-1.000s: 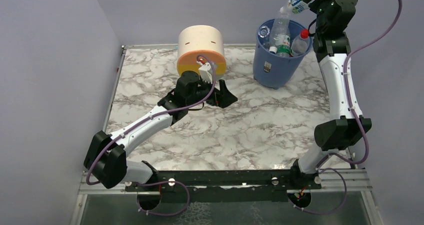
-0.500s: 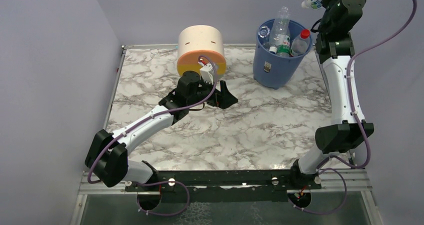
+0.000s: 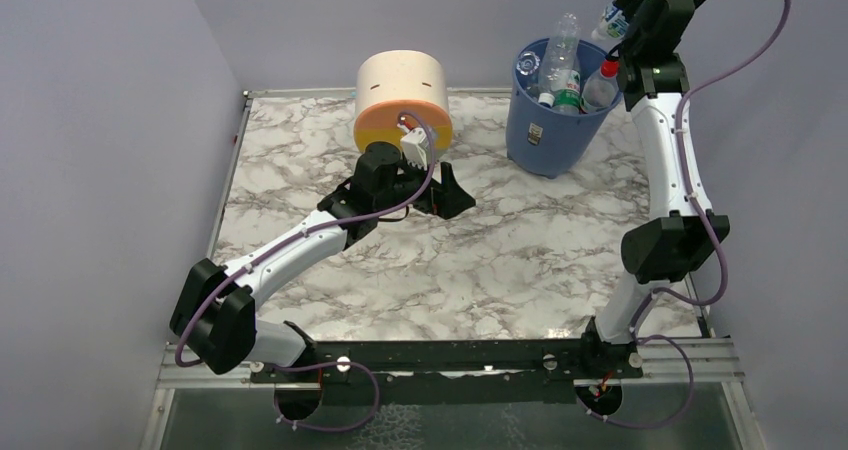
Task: Put the plastic bottles in the bin
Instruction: Place the plastic bottle in the trash bin.
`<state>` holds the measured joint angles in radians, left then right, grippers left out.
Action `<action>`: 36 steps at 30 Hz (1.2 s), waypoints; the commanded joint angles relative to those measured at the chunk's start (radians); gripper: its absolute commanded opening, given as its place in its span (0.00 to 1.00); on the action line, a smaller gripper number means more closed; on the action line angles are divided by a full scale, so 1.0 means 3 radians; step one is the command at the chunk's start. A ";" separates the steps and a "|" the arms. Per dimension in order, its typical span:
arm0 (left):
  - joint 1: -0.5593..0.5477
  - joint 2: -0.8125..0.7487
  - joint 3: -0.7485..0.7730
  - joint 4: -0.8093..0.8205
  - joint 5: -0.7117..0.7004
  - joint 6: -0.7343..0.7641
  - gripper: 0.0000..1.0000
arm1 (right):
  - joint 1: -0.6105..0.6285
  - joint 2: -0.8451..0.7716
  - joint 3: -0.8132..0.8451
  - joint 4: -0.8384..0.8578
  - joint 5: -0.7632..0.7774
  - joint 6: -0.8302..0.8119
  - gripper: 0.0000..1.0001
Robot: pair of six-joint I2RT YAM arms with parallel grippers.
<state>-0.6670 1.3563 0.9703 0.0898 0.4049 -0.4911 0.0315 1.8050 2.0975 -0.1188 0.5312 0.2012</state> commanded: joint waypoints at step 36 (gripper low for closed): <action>0.0007 -0.0126 -0.0105 0.0059 0.0070 0.0051 0.99 | 0.0023 0.0416 -0.0291 -0.0244 -0.0099 -0.0045 0.51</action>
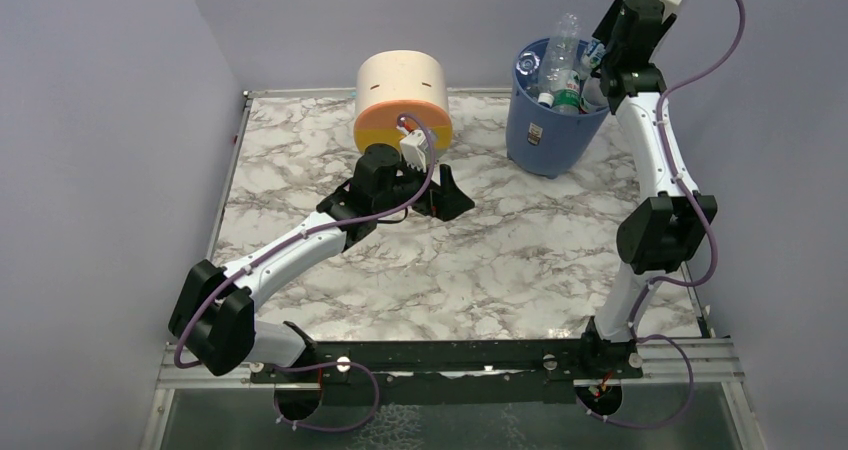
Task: Put the plastic bottles in the bin
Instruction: Place the plastic bottle in the trash bin.
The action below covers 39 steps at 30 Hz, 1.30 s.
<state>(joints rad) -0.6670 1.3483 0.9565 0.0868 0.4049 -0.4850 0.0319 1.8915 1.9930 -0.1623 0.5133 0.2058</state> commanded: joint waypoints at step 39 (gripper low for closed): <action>0.0007 -0.0060 0.0024 0.0019 0.0085 0.0045 0.99 | 0.0083 0.0085 0.0132 -0.0261 -0.0038 -0.0644 0.76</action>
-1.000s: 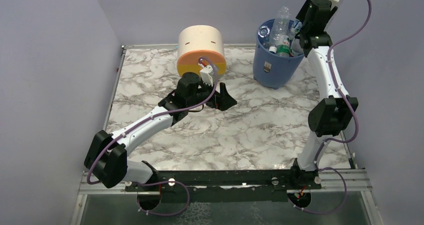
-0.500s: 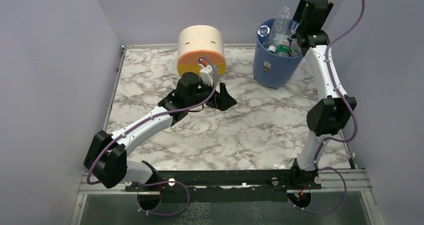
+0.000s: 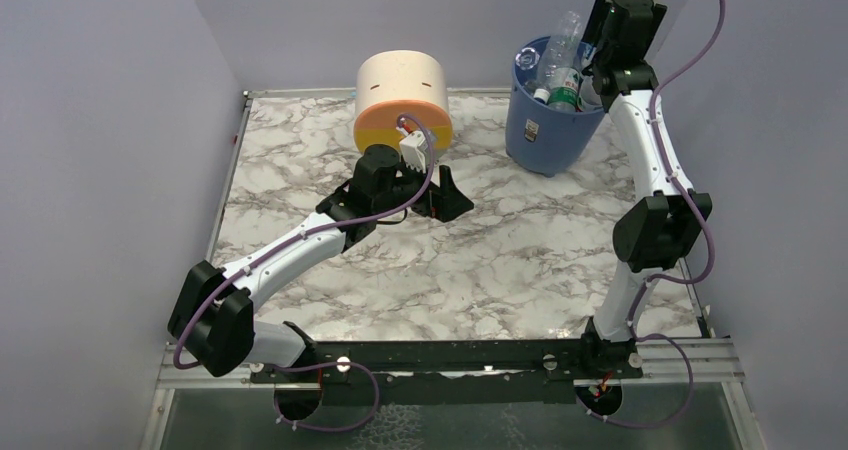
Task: Put the plastic bottles in the bin
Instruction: Place the plastic bottle in the trash bin.
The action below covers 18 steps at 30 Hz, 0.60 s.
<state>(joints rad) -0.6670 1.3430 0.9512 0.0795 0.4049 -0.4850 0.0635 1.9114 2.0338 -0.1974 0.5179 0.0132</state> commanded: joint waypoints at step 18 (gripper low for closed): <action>0.0005 -0.0120 -0.0035 0.0071 0.0067 0.0020 0.99 | -0.0023 -0.0339 -0.0178 -0.0184 -0.0561 0.0353 0.79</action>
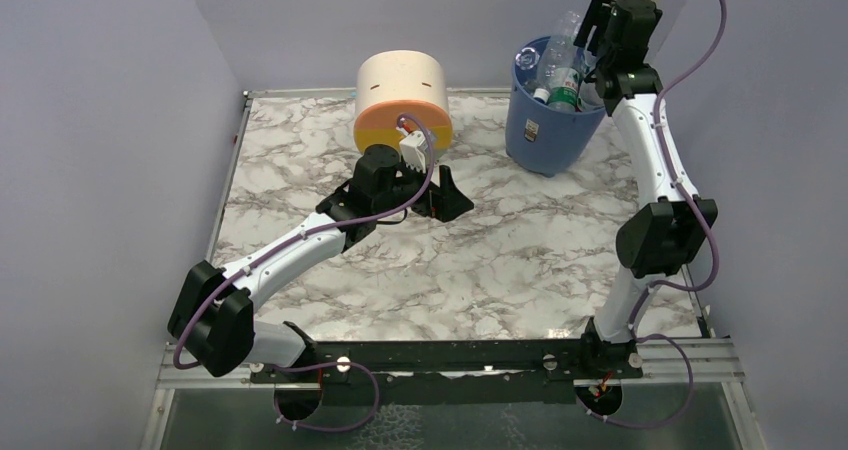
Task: Put the plastic bottles in the bin
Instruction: Place the plastic bottle in the trash bin.
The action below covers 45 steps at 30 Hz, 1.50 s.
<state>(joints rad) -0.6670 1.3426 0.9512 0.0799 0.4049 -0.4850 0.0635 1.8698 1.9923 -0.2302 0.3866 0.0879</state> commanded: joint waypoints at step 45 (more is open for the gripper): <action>0.0090 -0.0242 0.0546 -0.0708 -0.0954 0.0389 0.99 | -0.0023 -0.2465 -0.1780 -0.0257 -0.0989 0.0520 1.00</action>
<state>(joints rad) -0.6487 1.3006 1.0676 -0.1085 0.1905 -0.4000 0.0635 1.2213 1.5566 -0.3367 0.1421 0.2100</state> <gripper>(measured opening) 0.989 0.994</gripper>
